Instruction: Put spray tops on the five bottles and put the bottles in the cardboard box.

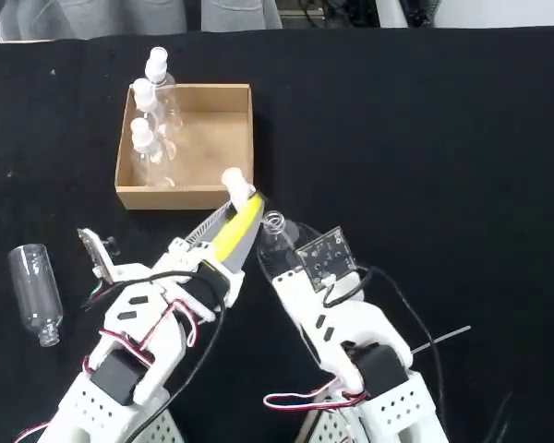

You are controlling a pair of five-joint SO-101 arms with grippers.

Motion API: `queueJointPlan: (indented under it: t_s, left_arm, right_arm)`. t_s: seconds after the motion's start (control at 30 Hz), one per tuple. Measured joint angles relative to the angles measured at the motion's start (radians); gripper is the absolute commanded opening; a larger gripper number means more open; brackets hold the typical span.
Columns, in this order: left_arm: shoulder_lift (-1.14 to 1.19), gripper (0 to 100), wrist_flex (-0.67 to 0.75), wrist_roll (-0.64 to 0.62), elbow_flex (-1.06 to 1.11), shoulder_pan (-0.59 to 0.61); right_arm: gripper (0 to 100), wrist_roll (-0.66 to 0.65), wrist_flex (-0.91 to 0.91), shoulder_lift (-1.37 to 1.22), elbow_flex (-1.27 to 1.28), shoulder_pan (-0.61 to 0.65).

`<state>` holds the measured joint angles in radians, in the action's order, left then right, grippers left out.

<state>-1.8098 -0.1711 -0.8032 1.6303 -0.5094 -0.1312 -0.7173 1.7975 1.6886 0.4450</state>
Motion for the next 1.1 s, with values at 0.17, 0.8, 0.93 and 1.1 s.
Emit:
queueJointPlan:
  t_s: [0.17, 0.8, 0.93, 1.1]
  left_arm:
    - [-0.005, 3, -0.135, 0.0, -0.034, -0.005]
    - [0.0, 22, -0.176, 0.002, -0.044, -0.005]
    - [0.0, 22, -0.176, 0.002, -0.044, -0.005]
    - [0.0, 22, -0.176, 0.002, -0.044, -0.005]
  right_arm:
    - [3.3, -0.002, 0.0, 0.0, 0.0, 0.0]
    - [3.2, 0.002, 0.0, 0.0, 0.0, -0.002]
    - [3.2, 0.002, 0.0, 0.0, 0.0, -0.002]
    - [3.2, 0.002, 0.0, 0.0, 0.0, -0.002]
